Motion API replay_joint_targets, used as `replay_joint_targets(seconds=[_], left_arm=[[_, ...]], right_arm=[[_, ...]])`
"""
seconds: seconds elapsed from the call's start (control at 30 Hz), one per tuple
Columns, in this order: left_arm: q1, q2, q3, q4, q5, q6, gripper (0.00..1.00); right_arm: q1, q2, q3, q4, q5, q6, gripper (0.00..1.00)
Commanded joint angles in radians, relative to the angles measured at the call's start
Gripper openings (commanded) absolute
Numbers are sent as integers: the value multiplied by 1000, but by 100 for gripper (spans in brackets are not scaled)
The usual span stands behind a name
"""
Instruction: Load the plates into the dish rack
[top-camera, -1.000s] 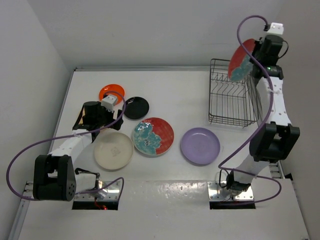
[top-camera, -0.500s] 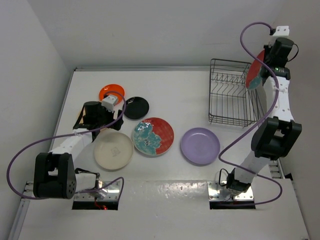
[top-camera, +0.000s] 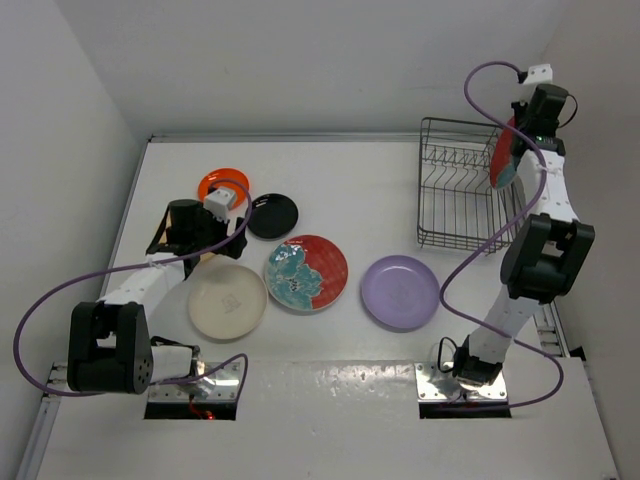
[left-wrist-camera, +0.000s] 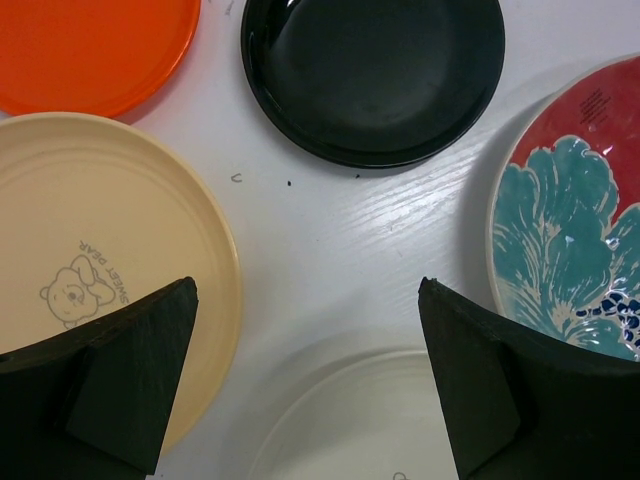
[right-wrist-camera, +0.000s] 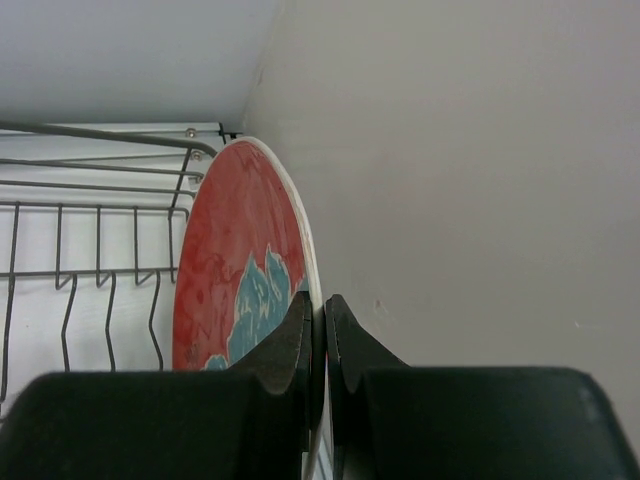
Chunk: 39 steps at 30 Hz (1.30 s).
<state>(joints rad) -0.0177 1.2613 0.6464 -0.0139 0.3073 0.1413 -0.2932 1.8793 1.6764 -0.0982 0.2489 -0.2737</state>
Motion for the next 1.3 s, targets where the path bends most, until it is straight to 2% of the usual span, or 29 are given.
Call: replay_joint_targets(seconds=[0.0,0.13,0.4,0.63,0.73,0.77,0.8,0.97,1.03,1.07,1.1,1.2,1.23,1.27], left_arm=[[12,-2,41,2,16,0,97],[12,7,41,2,16,9,97],[12,7,41,-29,88,133,97],[12,-11,32,-49,107,142,97],[12,-11,32,-49,116,142,97],[12,-20,22,-49,116,142,97],[12,-20,22,-49,116,142,97],[12,-20,13,-49,125,142,97],[12,-29,3,-38,134,142,97],[12,-30,2,-25,135,142,97],[12,-30,-8,-24,135,142,97],[12,-39,-17,3,135,152,97],[12,-39,-27,15,135,152,97],[12,-39,-27,15,135,152,97]], right_arm=[[-1,-31,29,249,-8,-42,0],[6,-9,-9,284,-26,-42,0],[19,24,-76,322,-75,-32,0],[20,33,-118,368,-109,-19,2],[19,30,-122,367,-120,-24,16],[20,21,-127,367,-135,-19,33],[19,17,-132,370,-143,-18,39],[34,-25,-116,350,-161,-19,53],[42,-51,-113,339,-160,-21,70],[58,-74,-113,312,-157,-18,83],[66,-103,-113,298,-155,-13,89],[117,-206,-116,160,-175,63,100],[140,-227,-118,102,-195,174,100],[163,-293,-148,15,-315,217,100]])
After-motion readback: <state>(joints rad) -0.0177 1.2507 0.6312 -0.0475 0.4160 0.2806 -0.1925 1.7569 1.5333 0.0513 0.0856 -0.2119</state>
